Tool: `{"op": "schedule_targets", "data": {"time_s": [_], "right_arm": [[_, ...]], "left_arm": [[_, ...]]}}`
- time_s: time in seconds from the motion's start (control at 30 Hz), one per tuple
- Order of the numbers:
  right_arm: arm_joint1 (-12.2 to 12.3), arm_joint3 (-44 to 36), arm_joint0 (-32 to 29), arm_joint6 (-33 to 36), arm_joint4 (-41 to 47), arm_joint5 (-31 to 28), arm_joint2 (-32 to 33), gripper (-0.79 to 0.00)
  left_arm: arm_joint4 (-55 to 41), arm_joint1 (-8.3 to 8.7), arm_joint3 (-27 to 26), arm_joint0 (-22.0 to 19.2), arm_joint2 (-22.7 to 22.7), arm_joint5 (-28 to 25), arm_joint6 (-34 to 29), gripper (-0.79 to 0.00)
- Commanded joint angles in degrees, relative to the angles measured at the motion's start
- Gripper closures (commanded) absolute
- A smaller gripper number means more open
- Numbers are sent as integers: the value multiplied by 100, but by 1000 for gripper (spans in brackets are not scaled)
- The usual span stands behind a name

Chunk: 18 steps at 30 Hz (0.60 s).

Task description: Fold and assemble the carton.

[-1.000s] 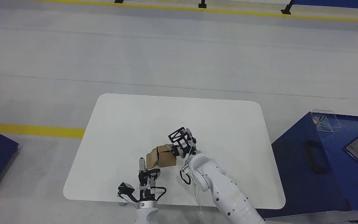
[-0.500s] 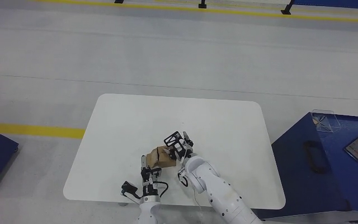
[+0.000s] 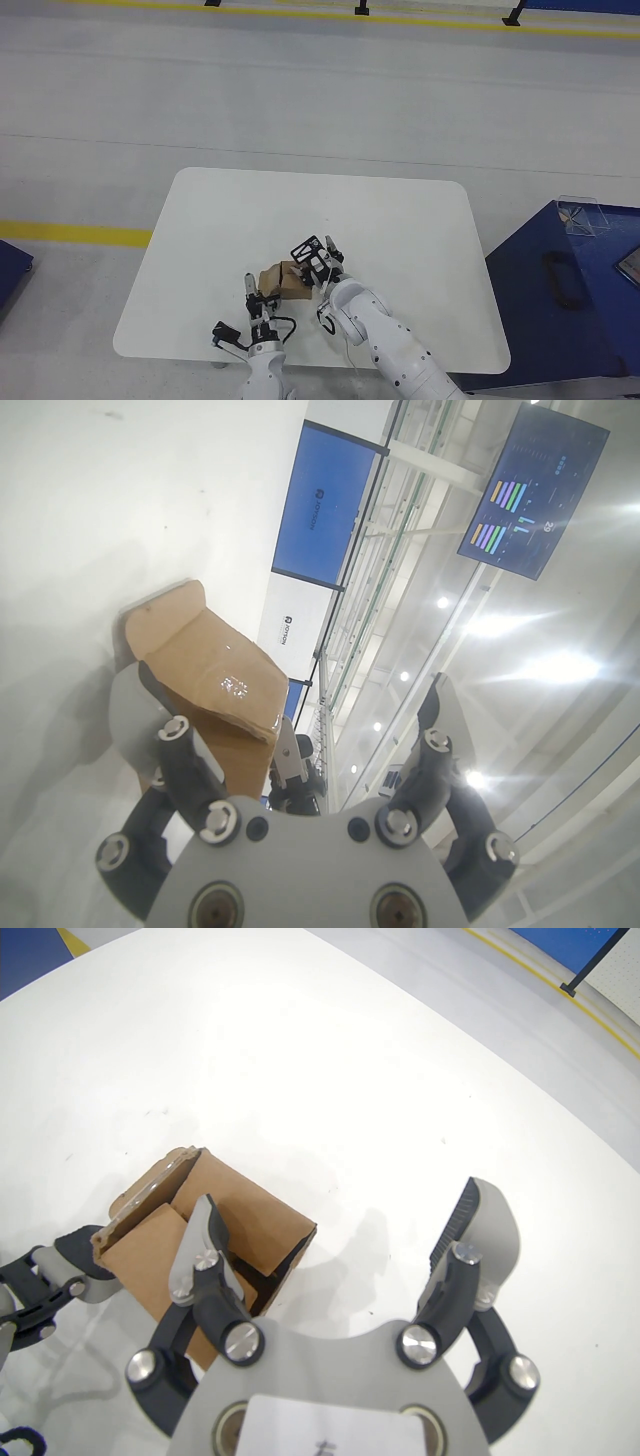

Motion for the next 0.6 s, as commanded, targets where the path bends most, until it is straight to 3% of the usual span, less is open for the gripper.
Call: {"op": "schedule_targets", "data": {"time_s": [0.0, 0.3, 0.57], "right_arm": [[-3, -2, -4, 8, 1, -21, 9, -785], [-23, -26, -31, 33, -28, -69, 61, -785], [-33, -112, -70, 17, 1, -52, 149, -785]], "left_arm": [[48, -9, 15, -19, -30, -115, 103, -785], [454, -43, -136, -28, -194, -1156, 404, -785], [559, -45, -227, 100, -77, -1591, -277, -785]]}}
